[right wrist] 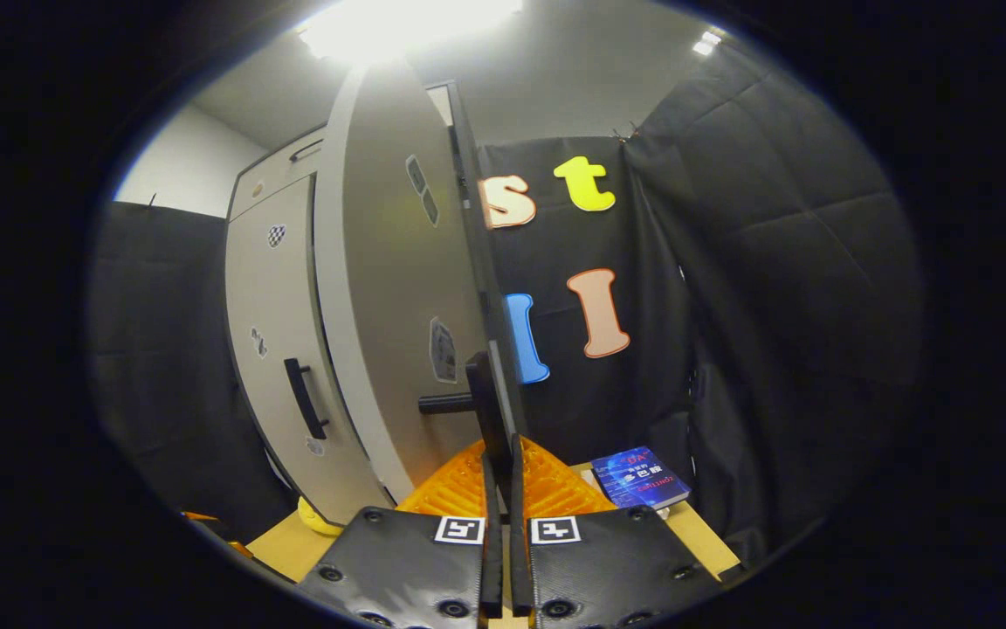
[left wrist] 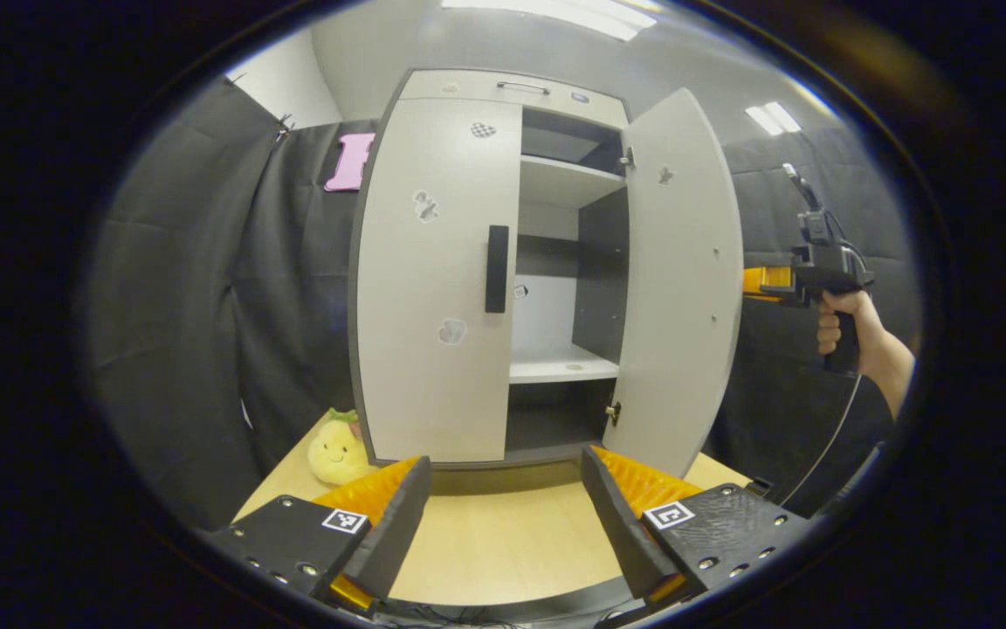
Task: Open the right door of the double-door shoe cabinet with the right hand, and open the left door with the left hand.
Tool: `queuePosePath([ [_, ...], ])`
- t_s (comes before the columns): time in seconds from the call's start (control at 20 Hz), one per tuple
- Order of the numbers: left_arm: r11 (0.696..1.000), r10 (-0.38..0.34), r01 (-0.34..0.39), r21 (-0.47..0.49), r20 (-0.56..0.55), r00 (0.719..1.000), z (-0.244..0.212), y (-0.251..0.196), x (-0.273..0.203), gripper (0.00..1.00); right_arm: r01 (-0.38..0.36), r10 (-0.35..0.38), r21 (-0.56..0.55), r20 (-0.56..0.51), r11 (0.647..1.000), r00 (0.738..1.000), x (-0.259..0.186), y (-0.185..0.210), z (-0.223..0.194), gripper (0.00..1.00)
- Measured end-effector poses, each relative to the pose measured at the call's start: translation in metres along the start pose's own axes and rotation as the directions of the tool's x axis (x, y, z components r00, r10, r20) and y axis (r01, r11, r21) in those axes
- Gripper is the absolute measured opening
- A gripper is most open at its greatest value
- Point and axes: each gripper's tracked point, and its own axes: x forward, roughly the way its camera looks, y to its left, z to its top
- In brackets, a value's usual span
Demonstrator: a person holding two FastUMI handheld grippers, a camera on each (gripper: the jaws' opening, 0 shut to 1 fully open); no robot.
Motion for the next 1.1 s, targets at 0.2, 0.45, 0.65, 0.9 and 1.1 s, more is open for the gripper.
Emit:
queuePosePath([
  [0.2, 1.000, -0.017, 0.017, -0.009, 0.001, 1.000, 0.003, -0.006, 0.011, 1.00, -0.064, 0.065, 0.058, -0.011, 0.996, 0.998, 0.009, 0.003, -0.003, 0.05],
  [0.45, 0.999, -0.037, 0.037, -0.028, 0.013, 0.999, 0.009, 0.000, 0.020, 1.00, -0.029, 0.029, -0.010, -0.009, 1.000, 1.000, 0.000, -0.001, -0.005, 0.06],
  [0.65, 0.997, -0.055, 0.054, -0.063, -0.010, 0.998, 0.005, 0.010, 0.027, 1.00, -0.035, 0.036, 0.050, -0.023, 0.998, 0.999, -0.014, 0.000, -0.011, 0.05],
  [0.9, 0.996, -0.082, 0.082, -0.026, 0.001, 0.997, 0.016, 0.036, 0.035, 1.00, 0.051, -0.050, 0.021, -0.023, 0.999, 0.998, -0.031, -0.002, -0.013, 0.06],
  [1.1, 0.994, -0.102, 0.102, -0.026, 0.019, 0.995, 0.023, 0.054, 0.042, 1.00, 0.171, -0.172, 0.032, 0.017, 0.985, 0.985, -0.056, -0.029, 0.003, 0.02],
])
